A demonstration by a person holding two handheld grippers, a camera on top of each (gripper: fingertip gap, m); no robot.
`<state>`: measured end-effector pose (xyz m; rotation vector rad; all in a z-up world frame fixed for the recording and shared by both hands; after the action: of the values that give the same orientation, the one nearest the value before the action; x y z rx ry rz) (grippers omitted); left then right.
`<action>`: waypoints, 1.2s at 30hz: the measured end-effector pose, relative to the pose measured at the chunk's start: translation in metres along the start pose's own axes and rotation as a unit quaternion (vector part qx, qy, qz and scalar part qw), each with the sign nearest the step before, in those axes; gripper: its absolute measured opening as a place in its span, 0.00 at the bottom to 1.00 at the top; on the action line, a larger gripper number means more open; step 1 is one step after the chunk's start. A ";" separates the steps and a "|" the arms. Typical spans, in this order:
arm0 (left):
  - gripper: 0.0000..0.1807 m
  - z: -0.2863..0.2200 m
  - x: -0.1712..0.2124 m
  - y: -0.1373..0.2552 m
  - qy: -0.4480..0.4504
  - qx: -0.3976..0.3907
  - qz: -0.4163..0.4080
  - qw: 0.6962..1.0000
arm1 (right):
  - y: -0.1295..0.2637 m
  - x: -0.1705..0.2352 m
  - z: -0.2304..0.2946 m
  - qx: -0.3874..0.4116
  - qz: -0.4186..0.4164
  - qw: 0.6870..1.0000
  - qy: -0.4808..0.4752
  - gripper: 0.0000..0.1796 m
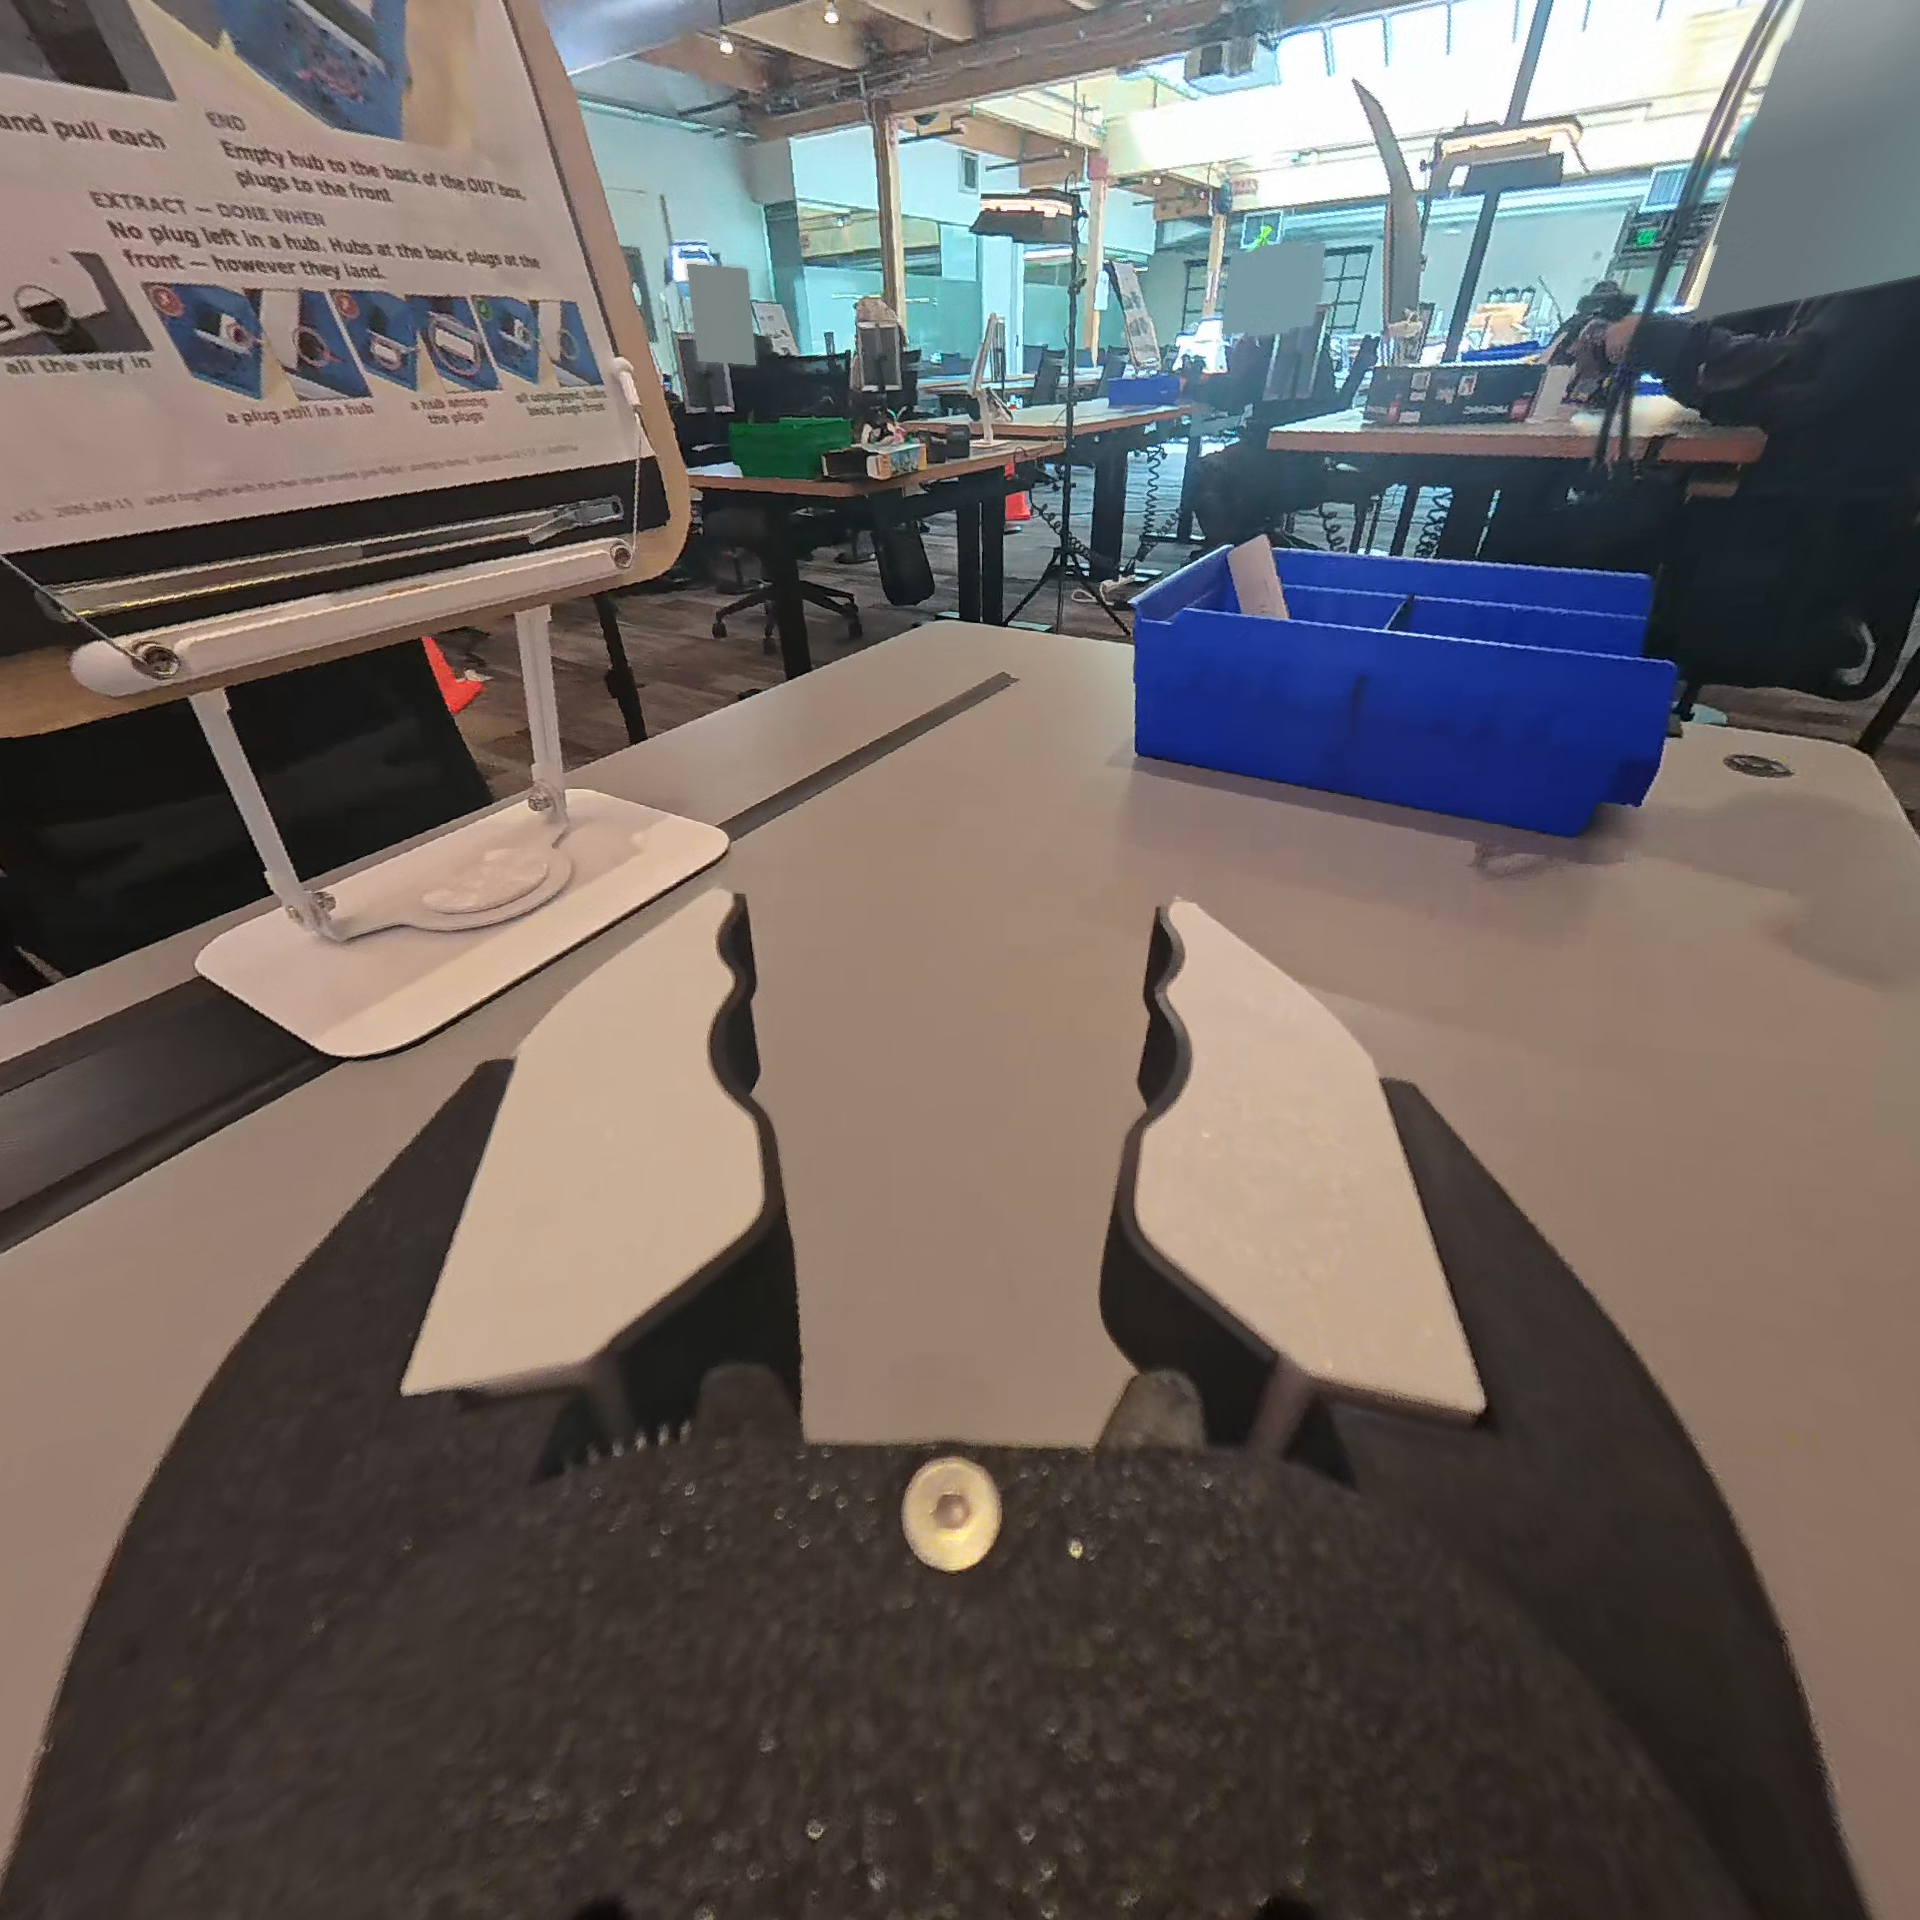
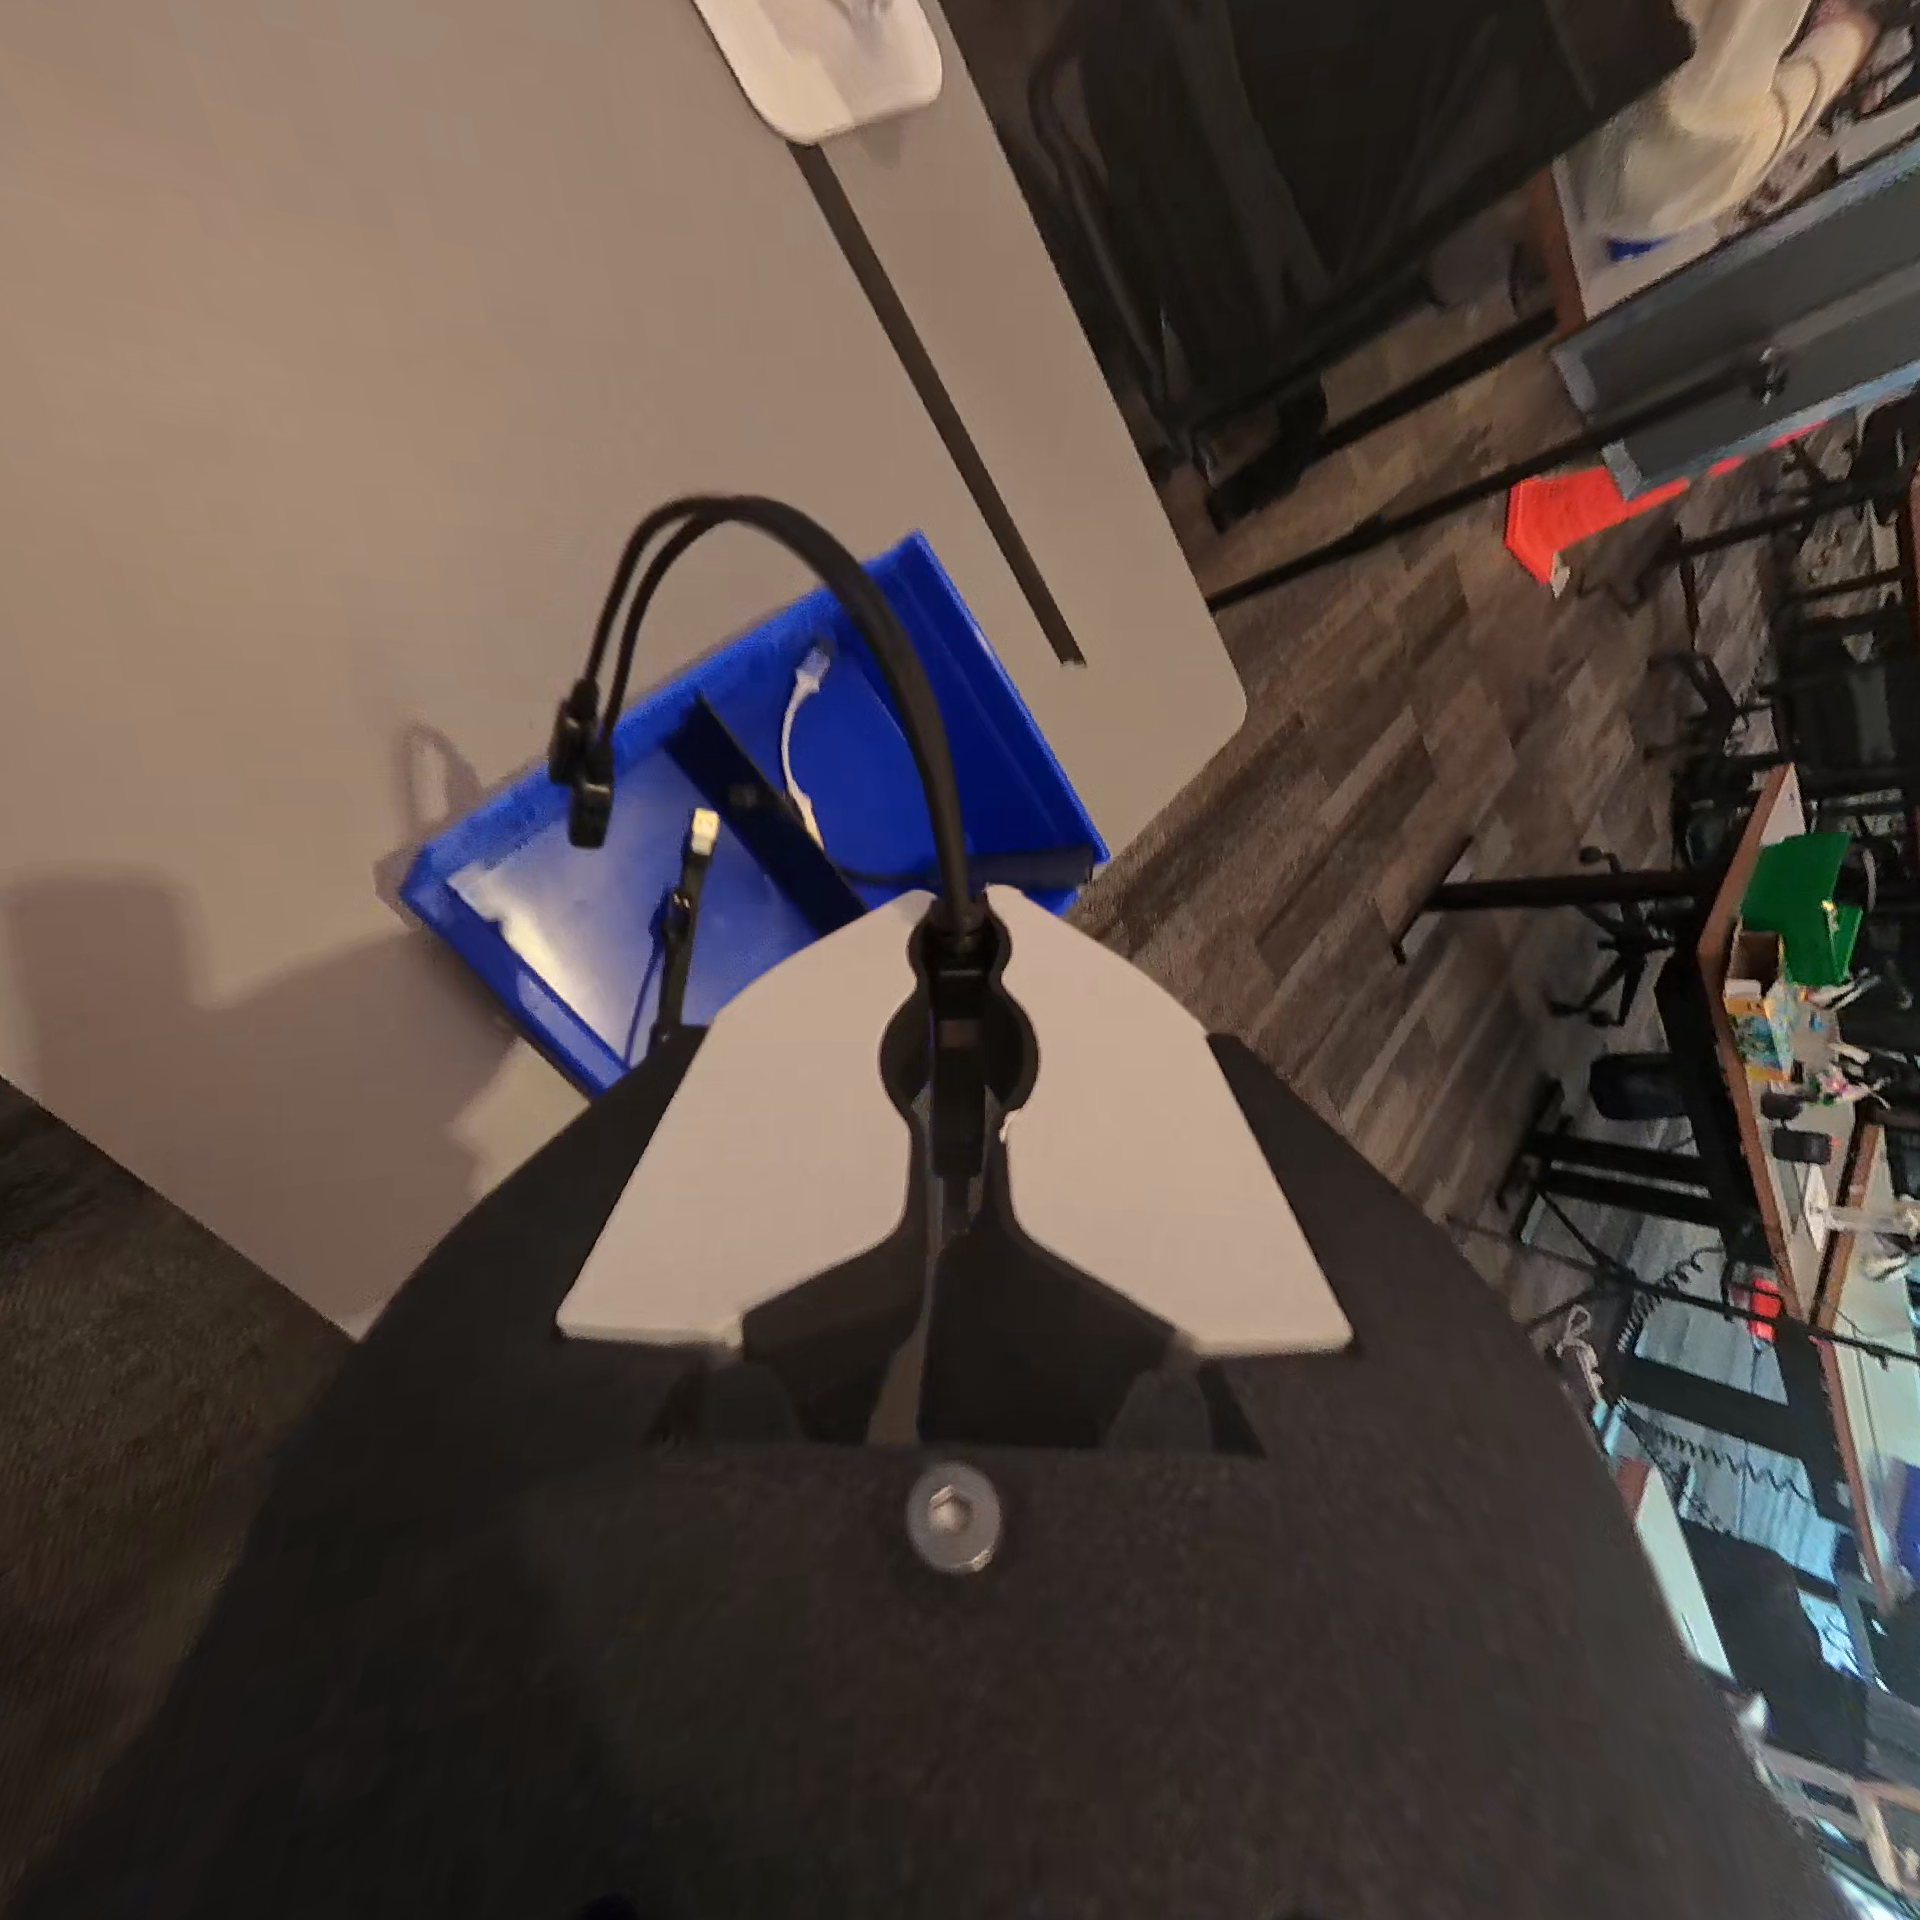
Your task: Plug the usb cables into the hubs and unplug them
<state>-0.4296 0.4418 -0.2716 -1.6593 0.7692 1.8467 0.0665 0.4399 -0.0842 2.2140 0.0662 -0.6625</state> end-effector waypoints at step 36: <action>0.38 -0.002 0.015 -0.008 -0.004 -0.002 0.032 0.999 | -0.155 0.151 0.058 -0.127 0.083 0.986 -0.073 0.08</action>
<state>-0.4238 0.4460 -0.2875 -1.6468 0.8244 1.8971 0.1317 0.4778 -0.2956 1.8982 -0.1030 -0.6815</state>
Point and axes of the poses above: each gripper's, where its closed fingertips meet, y back along the fingers, x out of its underside, z = x × y across the jaws, the point moved 1 cm from there along y, back along the fingers, and after that the axes turned 3 degrees about -y, right-handed, at the moved point
